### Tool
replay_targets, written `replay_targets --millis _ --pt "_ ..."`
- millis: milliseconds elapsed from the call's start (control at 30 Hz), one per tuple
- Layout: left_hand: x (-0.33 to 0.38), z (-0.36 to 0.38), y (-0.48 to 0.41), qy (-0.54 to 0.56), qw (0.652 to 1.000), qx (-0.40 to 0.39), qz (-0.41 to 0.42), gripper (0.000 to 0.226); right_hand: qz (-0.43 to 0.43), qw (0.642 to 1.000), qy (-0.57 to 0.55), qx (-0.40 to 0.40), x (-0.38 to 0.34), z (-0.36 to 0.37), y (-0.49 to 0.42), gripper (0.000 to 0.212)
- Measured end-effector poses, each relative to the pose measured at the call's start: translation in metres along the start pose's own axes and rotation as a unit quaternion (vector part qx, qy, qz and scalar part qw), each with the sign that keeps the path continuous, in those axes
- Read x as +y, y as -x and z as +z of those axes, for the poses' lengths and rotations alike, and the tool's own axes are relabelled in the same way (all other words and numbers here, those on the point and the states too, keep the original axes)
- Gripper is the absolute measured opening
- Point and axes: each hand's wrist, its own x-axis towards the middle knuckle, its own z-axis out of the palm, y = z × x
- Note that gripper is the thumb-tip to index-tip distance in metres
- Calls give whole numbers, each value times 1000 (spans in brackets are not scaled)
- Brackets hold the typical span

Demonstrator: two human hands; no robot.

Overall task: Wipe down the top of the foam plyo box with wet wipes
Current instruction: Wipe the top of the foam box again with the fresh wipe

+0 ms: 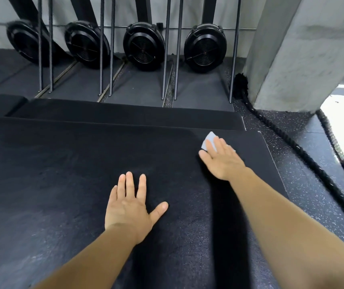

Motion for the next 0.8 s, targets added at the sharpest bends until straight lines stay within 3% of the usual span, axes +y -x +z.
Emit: replay_targets --millis 133,300,567,700,800 --pt "-2 1 -2 11 1000 14 11 98 55 998 -12 1 21 -8 -6 62" --pt "-4 1 -3 9 1000 21 20 98 108 994 -21 -12 -20 2 -2 80" --pt "-7 -1 -3 5 999 28 20 106 -39 998 -25 -50 -101 30 22 80" --pt "-14 -11 -6 22 999 41 17 114 -104 992 -9 -68 -84 23 24 69" --pt "-12 -18 -9 45 997 61 -4 115 -97 994 -1 -51 -53 14 21 62"
